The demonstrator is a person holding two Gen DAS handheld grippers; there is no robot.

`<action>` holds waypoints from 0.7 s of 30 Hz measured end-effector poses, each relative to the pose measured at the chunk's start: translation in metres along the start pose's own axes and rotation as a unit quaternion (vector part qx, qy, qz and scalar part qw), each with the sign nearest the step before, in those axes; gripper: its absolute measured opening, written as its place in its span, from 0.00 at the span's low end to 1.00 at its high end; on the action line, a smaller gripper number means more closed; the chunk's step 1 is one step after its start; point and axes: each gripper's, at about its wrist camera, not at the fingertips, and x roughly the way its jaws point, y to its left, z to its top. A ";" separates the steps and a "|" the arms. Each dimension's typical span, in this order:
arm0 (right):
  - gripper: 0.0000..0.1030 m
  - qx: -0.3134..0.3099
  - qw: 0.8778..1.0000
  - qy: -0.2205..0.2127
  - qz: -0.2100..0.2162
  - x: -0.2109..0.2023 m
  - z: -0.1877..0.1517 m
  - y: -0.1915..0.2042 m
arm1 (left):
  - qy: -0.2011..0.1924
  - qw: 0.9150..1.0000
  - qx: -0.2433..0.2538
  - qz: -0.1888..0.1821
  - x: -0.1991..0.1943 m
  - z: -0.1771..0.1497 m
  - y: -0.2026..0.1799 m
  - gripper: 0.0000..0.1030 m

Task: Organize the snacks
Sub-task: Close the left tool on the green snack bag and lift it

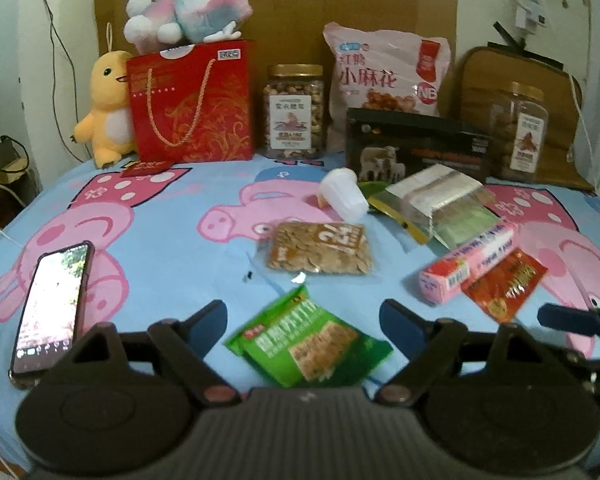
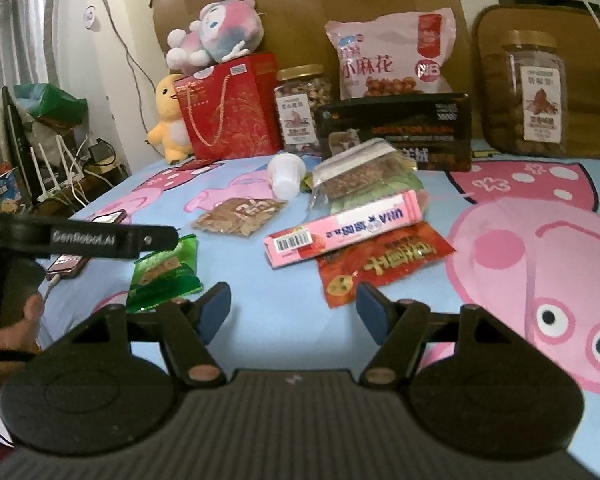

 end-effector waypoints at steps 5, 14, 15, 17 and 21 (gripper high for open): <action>0.69 0.002 1.000 0.001 -0.001 0.000 0.000 -0.001 | -0.004 1.000 -0.003 -0.012 -0.002 -0.002 0.002 0.83; 0.64 -0.036 0.999 0.012 0.035 0.006 0.002 0.013 | -0.019 0.997 -0.059 -0.046 -0.008 -0.003 0.065 0.82; 0.64 -0.044 0.998 0.016 0.046 0.008 0.003 0.017 | -0.020 0.996 -0.064 -0.056 -0.008 -0.002 0.072 0.82; 0.57 -0.058 0.996 0.023 0.069 0.012 0.004 0.024 | -0.018 0.994 -0.070 -0.082 -0.005 -0.002 0.084 0.80; 0.48 -0.086 0.988 0.047 0.117 0.023 0.002 0.041 | -0.001 0.991 -0.064 -0.114 0.012 -0.001 0.092 0.67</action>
